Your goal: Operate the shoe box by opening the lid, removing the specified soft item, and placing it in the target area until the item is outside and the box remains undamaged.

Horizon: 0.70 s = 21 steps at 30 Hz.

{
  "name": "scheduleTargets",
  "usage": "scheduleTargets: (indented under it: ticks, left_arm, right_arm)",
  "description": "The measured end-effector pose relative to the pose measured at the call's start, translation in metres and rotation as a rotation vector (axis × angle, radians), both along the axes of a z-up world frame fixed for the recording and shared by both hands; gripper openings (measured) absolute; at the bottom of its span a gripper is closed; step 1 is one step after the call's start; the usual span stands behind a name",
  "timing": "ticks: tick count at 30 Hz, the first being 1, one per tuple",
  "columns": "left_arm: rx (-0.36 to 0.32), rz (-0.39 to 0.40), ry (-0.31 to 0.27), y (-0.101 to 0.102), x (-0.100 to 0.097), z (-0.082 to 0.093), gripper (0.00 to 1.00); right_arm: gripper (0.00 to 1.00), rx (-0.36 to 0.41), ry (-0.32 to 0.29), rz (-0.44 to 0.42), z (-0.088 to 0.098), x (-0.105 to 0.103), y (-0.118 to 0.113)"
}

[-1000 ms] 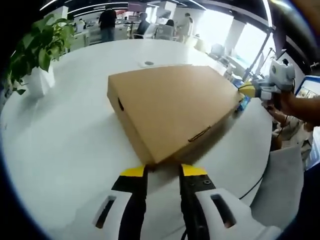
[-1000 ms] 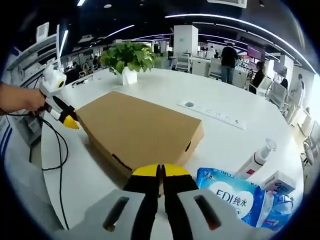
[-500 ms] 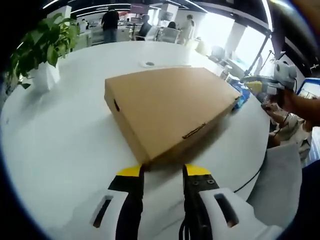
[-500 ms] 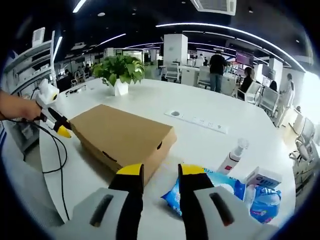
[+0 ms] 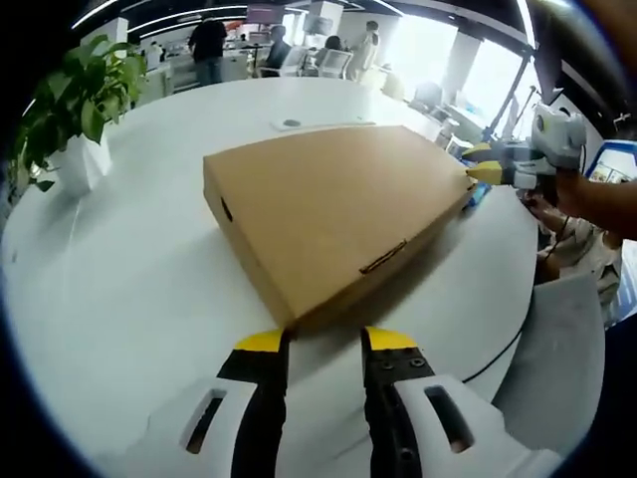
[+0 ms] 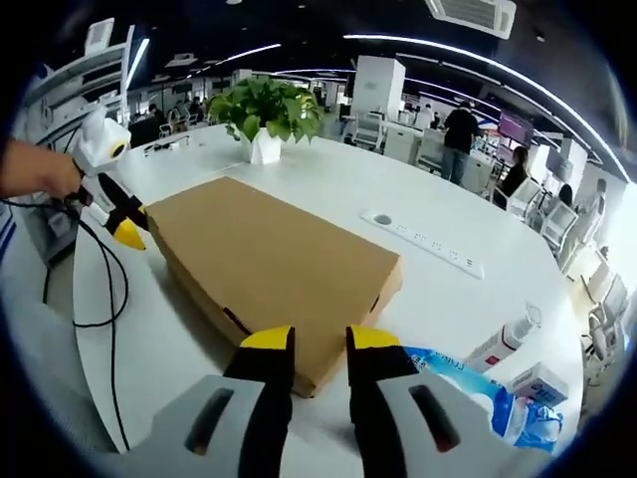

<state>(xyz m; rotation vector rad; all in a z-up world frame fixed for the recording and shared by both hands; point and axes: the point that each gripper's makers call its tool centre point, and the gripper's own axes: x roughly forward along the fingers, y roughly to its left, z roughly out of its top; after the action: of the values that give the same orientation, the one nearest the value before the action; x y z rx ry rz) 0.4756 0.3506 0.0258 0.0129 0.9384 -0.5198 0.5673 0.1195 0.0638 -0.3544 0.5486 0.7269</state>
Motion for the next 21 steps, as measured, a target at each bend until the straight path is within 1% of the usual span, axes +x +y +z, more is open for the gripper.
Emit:
scheduleTargets:
  ticks: [3,5,7,9,12,14,15,16,17,18,19,20,21]
  left_arm:
    - [0.000,-0.003,0.000,-0.001,-0.001,-0.001,0.29]
    - [-0.009,0.001,0.002,0.000,-0.002,0.000,0.29]
    - [-0.003,0.010,0.008,0.005,-0.006,0.000,0.30]
    - [-0.006,0.032,0.004,0.011,-0.009,0.001,0.33]
    - [-0.001,0.040,0.007,0.019,-0.016,0.004,0.32]
    - [-0.019,0.053,-0.022,0.019,-0.020,0.016,0.33]
    - [-0.026,0.058,-0.046,0.020,-0.023,0.025,0.33]
    - [-0.034,0.062,-0.051,0.020,-0.027,0.030,0.33]
    - [-0.047,0.070,-0.087,0.020,-0.029,0.042,0.33]
    - [-0.057,0.075,-0.106,0.020,-0.032,0.050,0.34]
    - [-0.077,0.080,-0.129,0.019,-0.037,0.062,0.35]
    - [-0.088,0.085,-0.147,0.018,-0.037,0.067,0.35]
    - [-0.099,0.091,-0.199,0.019,-0.039,0.080,0.36]
  right_arm:
    - [0.13,-0.026,0.004,0.012,-0.002,0.001,-0.001]
    - [0.10,-0.012,0.017,0.015,-0.002,-0.002,-0.001]
    - [0.09,-0.034,0.006,0.025,-0.003,-0.003,0.000]
    - [0.08,-0.033,0.009,0.028,-0.003,-0.004,0.002]
    - [0.07,-0.033,0.014,0.025,-0.003,-0.004,0.002]
    - [0.08,-0.032,0.015,0.023,-0.002,-0.003,0.002]
    - [0.10,-0.022,0.023,0.010,0.000,-0.002,-0.001]
    - [0.14,0.006,0.029,0.002,0.002,-0.003,-0.001]
    - [0.17,0.010,0.011,-0.002,0.008,-0.005,-0.005]
    - [0.18,0.021,0.001,-0.007,0.014,-0.006,-0.008]
    - [0.19,0.039,-0.011,-0.015,0.021,-0.007,-0.010]
    - [0.21,0.048,-0.026,-0.029,0.027,-0.008,-0.014]
    - [0.23,0.067,-0.040,-0.044,0.036,-0.013,-0.021]
